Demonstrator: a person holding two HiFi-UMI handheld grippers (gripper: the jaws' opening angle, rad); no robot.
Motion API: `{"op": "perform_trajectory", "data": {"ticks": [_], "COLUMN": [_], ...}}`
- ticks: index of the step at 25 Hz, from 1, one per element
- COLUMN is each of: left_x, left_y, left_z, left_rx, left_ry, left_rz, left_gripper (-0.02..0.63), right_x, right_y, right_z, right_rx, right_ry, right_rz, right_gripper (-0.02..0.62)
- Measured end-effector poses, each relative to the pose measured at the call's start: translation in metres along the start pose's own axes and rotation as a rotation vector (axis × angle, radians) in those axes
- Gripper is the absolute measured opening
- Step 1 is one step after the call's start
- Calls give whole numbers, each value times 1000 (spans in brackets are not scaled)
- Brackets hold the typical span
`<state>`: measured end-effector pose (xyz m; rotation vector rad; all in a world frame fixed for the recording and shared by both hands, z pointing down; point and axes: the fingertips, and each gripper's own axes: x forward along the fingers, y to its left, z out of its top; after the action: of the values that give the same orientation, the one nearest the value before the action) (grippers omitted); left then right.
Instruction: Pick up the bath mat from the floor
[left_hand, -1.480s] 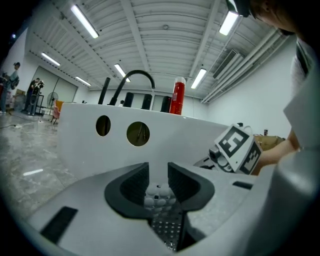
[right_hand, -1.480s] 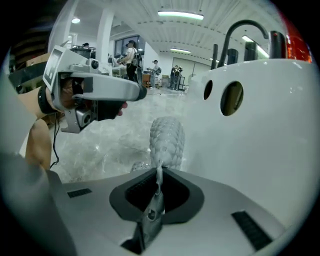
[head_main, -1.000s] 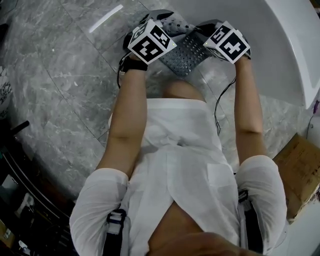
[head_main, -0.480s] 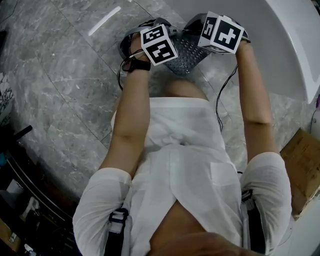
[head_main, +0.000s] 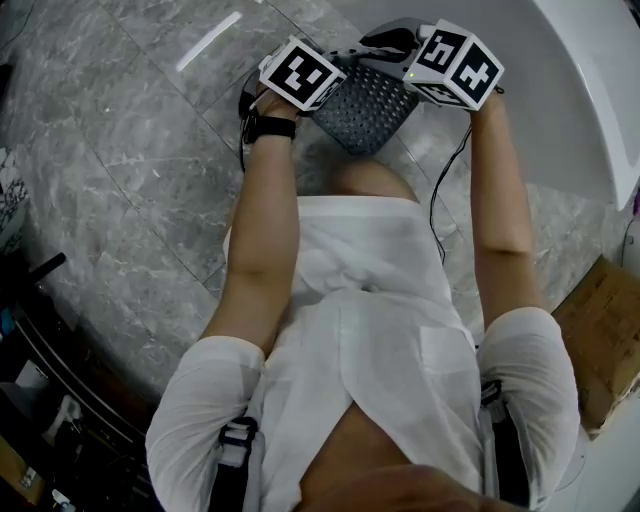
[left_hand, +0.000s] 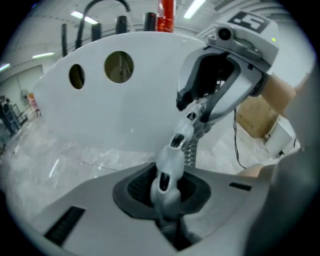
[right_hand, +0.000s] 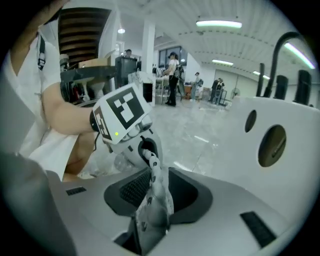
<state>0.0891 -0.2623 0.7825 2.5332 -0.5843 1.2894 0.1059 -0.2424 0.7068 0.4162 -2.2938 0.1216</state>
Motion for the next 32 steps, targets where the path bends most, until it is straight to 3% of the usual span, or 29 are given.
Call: {"op": "perform_trajectory", "data": {"ticks": [5, 10, 15, 19, 22, 26, 32], "left_x": [-10, -25, -43, -61, -82, -107, -145], "left_y": [24, 51, 73, 89, 101, 106, 95], "left_z": [0, -3, 0, 7, 18, 33, 63], "left_rx": [-200, -359, -412, -459, -460, -443, -291], "left_ry": [-83, -162, -256, -378, -497, -660, -871], "left_rz": [64, 129, 242, 323, 398, 459, 517], "left_gripper": [51, 51, 51, 49, 49, 48, 48], "right_x": [-20, -44, -71, -100, -115, -113, -113], "right_y": [-34, -47, -65, -71, -79, -80, -71], "right_z": [23, 32, 28, 27, 23, 21, 24], "right_rx": [101, 252, 320, 403, 438, 419, 323], "right_ry": [-252, -459, -596, -744, -801, -791, -783], "right_rz": [-203, -295, -469, -571, -659, -713, -782], "right_gripper": [230, 229, 225, 205, 185, 150, 98]}}
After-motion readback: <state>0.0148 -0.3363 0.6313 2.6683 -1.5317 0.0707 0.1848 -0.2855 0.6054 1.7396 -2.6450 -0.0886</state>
